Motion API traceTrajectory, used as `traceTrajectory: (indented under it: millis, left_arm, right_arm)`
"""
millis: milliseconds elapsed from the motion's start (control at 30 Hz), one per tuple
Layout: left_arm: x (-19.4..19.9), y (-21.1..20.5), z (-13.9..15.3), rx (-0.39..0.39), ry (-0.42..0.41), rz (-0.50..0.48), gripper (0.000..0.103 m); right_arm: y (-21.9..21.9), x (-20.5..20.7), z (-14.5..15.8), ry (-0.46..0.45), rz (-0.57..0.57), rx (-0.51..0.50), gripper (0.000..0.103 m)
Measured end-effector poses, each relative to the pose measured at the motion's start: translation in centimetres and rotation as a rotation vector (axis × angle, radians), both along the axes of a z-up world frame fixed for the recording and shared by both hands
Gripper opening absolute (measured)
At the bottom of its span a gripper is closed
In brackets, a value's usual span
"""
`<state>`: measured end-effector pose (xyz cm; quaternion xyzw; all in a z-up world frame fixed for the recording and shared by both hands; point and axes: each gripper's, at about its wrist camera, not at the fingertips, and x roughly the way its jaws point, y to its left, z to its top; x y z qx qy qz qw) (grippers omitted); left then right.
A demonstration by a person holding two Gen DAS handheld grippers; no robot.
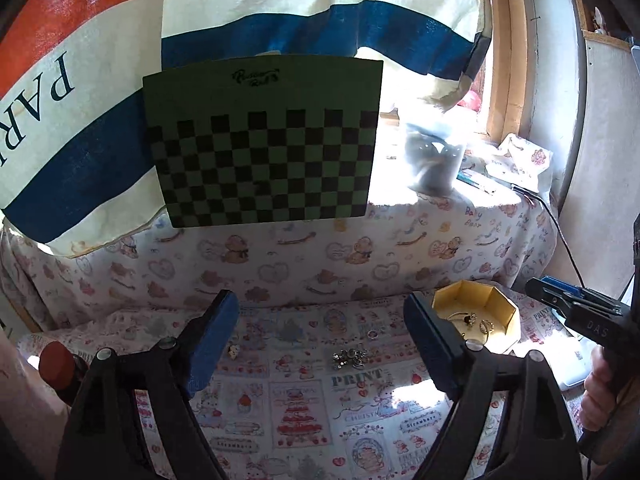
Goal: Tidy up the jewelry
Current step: 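Open both tools and withdraw them from the gold box, then grasp the small white charm with the left tool and lift it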
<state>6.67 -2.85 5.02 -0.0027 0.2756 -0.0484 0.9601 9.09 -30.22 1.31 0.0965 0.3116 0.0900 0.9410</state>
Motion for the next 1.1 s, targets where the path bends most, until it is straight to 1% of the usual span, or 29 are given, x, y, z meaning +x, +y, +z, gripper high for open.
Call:
traceTrajectory:
  millis: [100, 167, 233, 267, 300, 333, 367, 433, 467, 500, 533, 567, 633, 700, 800, 867, 900, 1033, 1100]
  left_arm:
    - [-0.6, 1.0, 0.1, -0.026, -0.016, 0.003, 0.086]
    - [-0.7, 1.6, -0.2, -0.041, -0.022, 0.016, 0.088]
    - [-0.7, 2.2, -0.6, -0.054, -0.025, 0.034, 0.092]
    - [-0.4, 2.4, -0.8, -0.059, -0.024, 0.053, 0.093]
    - [-0.1, 2.7, -1.0, -0.058, -0.018, 0.072, 0.095]
    - [0.5, 2.9, -1.3, -0.048, -0.001, 0.088, 0.095]
    - [1.1, 3.2, -1.4, -0.041, 0.019, 0.100, 0.095]
    - [2.2, 3.9, -1.8, -0.045, 0.062, 0.120, 0.095]
    - [2.9, 4.3, -2.1, -0.052, 0.088, 0.128, 0.095]
    - [3.3, 4.7, -2.4, -0.055, 0.106, 0.135, 0.095]
    - [3.6, 5.0, -2.8, -0.051, 0.117, 0.142, 0.095]
    - [3.9, 5.3, -3.3, -0.032, 0.125, 0.162, 0.095]
    - [4.6, 5.6, -4.6, 0.002, 0.138, 0.181, 0.095]
    - [5.4, 5.9, -5.9, 0.009, 0.159, 0.173, 0.095]
    - [6.9, 5.9, -7.3, 0.028, 0.196, 0.132, 0.095]
    - [7.6, 6.3, -8.0, 0.027, 0.216, 0.142, 0.095]
    - [7.9, 6.5, -8.3, 0.020, 0.226, 0.146, 0.095]
    - [8.3, 7.8, -9.7, -0.045, 0.262, 0.161, 0.095]
    - [8.2, 8.4, -10.3, -0.080, 0.276, 0.145, 0.093]
  right_arm:
    - [-0.4, 0.4, -0.4, 0.009, -0.041, -0.020, 0.044]
    - [-0.2, 0.6, -0.6, 0.004, -0.065, -0.052, 0.049]
    - [0.0, 0.5, -0.7, 0.003, -0.072, -0.058, 0.061]
    - [0.1, 0.5, -0.7, 0.013, -0.067, -0.049, 0.063]
    - [0.4, 0.5, -0.8, 0.023, -0.050, -0.033, 0.067]
    - [0.7, 0.4, -0.8, 0.027, -0.023, -0.013, 0.073]
    - [1.1, 0.2, -0.7, 0.023, -0.003, -0.007, 0.075]
    - [1.8, -0.2, -0.5, 0.002, 0.000, -0.039, 0.079]
    - [2.1, -0.3, -0.5, -0.010, -0.008, -0.060, 0.081]
    - [2.2, -0.4, -0.4, -0.022, -0.018, -0.077, 0.087]
    - [2.3, -0.5, -0.4, -0.033, -0.031, -0.089, 0.090]
    - [2.2, -0.5, -0.4, -0.041, -0.050, -0.100, 0.091]
    - [2.0, -0.3, -0.5, -0.046, -0.100, -0.129, 0.097]
    - [1.8, 0.0, -0.7, -0.053, -0.140, -0.169, 0.099]
    - [1.6, 0.6, -1.2, -0.045, -0.150, -0.195, 0.100]
    - [1.5, 0.8, -1.4, -0.034, -0.149, -0.200, 0.100]
    - [1.5, 0.9, -1.4, -0.034, -0.149, -0.205, 0.100]
    - [2.1, 0.7, -1.6, -0.039, -0.144, -0.237, 0.100]
    - [2.4, 0.7, -1.6, -0.039, -0.132, -0.243, 0.100]
